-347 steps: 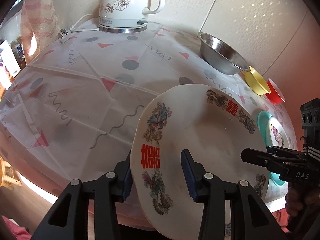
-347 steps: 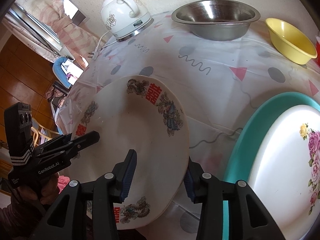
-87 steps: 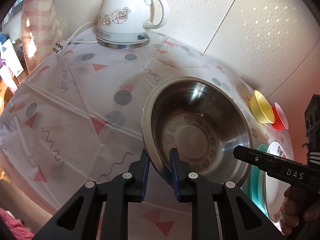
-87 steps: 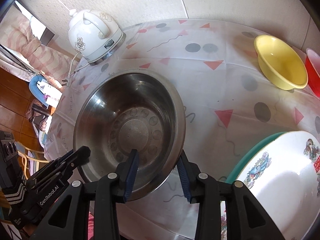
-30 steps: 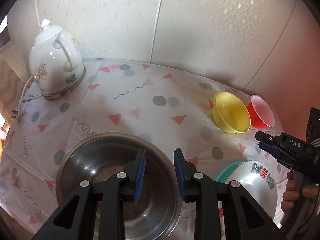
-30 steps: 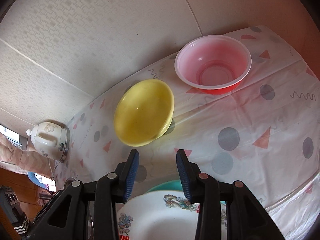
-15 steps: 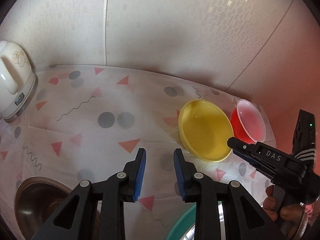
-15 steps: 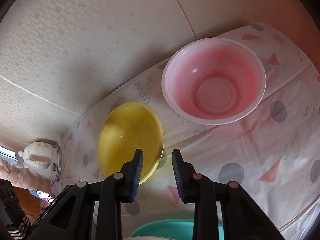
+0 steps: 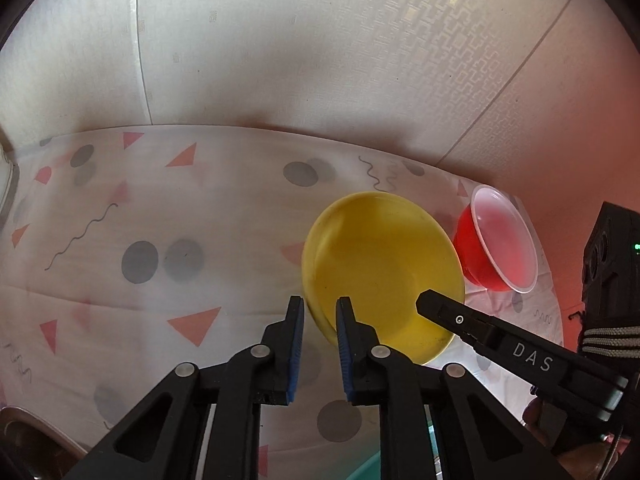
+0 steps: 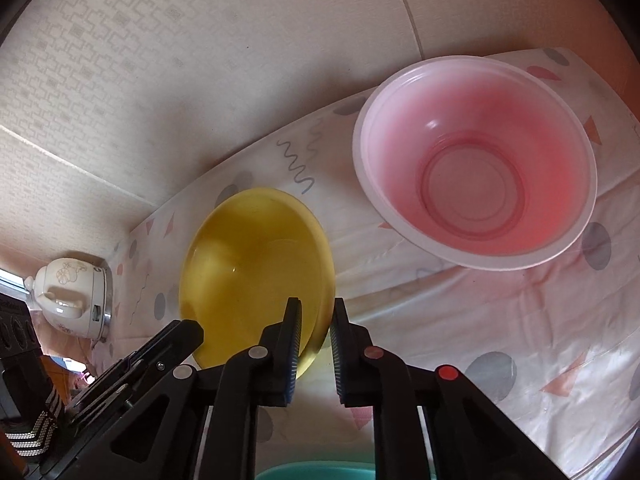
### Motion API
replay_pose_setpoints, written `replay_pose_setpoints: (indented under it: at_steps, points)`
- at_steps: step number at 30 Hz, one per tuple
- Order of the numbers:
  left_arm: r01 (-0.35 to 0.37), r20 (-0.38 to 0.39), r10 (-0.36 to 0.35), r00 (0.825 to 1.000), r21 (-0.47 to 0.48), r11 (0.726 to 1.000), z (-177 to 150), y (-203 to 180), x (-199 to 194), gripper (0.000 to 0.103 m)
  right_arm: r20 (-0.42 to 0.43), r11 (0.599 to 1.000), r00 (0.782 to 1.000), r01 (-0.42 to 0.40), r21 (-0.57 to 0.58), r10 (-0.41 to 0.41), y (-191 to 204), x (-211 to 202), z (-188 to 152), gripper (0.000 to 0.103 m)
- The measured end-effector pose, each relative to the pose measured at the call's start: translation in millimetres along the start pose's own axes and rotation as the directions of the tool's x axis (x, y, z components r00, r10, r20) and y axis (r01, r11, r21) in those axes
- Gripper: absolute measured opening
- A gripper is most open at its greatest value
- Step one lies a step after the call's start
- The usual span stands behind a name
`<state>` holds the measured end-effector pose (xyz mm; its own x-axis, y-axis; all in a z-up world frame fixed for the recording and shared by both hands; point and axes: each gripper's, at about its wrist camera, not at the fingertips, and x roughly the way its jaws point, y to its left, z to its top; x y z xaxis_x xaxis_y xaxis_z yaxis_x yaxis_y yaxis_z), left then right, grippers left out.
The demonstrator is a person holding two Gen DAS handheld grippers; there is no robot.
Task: Organize plates and bowls
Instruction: 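Move the right tool to the yellow bowl and grip its rim, then lift the yellow bowl with the right tool over the steel bowl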
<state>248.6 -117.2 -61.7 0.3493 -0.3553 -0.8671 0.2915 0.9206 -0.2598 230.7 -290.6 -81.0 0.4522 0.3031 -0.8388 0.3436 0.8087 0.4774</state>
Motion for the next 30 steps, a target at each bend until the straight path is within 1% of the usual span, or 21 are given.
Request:
replay_pose_setpoints:
  at_steps: [3, 6, 11, 14, 15, 16, 19, 21, 22, 23, 24, 26, 30]
  points:
    - [-0.018, 0.009, 0.018, 1.0, 0.004, 1.0, -4, 6, -7, 0.015, -0.011, 0.999, 1.0, -0.002, -0.039, 0.002, 8, -1, -3, 0.014]
    - [-0.008, 0.007, 0.008, 1.0, -0.029, 1.0, -9, 16, -16, 0.015, -0.035, 0.997, 0.999, -0.011, -0.073, 0.009, 16, 1, -7, 0.014]
    - [-0.053, -0.01, 0.053, 0.999, -0.041, 0.998, -21, 26, -27, 0.015, -0.082, 0.992, 0.996, -0.036, -0.119, 0.027, 28, 4, -18, 0.016]
    - [-0.066, -0.021, 0.065, 0.998, -0.08, 0.995, -23, 37, -26, 0.02, -0.099, 0.992, 0.995, -0.042, -0.12, 0.03, 33, 9, -23, 0.018]
    - [-0.066, -0.018, 0.065, 0.998, -0.096, 0.993, -23, 41, -27, 0.025, -0.1, 0.993, 0.995, -0.039, -0.115, 0.028, 34, 10, -24, 0.02]
    - [-0.067, -0.015, 0.065, 0.998, -0.107, 0.992, -22, 44, -27, 0.026, -0.097, 0.993, 0.995, -0.039, -0.11, 0.028, 34, 9, -24, 0.023]
    - [-0.058, -0.025, 0.056, 0.998, -0.105, 0.993, -19, 44, -23, 0.026, -0.08, 0.995, 0.997, -0.028, -0.101, 0.02, 32, 6, -23, 0.023]
    - [-0.045, -0.03, 0.043, 0.999, -0.083, 0.996, -19, 40, -19, 0.025, -0.074, 0.995, 0.997, -0.029, -0.101, 0.021, 34, 7, -23, 0.023]
    - [-0.043, -0.027, 0.041, 0.999, -0.072, 0.996, -21, 37, -19, 0.02, -0.071, 0.994, 0.997, -0.031, -0.105, 0.023, 35, 6, -23, 0.023]
    - [-0.032, -0.022, 0.031, 0.999, -0.065, 0.997, -23, 35, -20, 0.017, -0.067, 0.993, 0.997, -0.033, -0.11, 0.025, 35, 6, -24, 0.02]
    - [-0.035, -0.013, 0.034, 0.999, -0.06, 0.998, -25, 32, -22, 0.016, -0.064, 0.993, 0.998, -0.028, -0.118, 0.02, 36, 4, -26, 0.02]
    - [-0.044, 0.007, 0.045, 0.999, -0.044, 0.998, -28, 27, -27, 0.017, -0.05, 0.991, 0.999, -0.009, -0.134, 0.002, 40, 2, -29, 0.02]
    - [-0.047, 0.038, 0.048, 0.998, -0.032, 0.998, -31, 24, -41, 0.017, -0.049, 0.991, 0.999, -0.024, -0.135, 0.017, 40, -3, -32, 0.02]
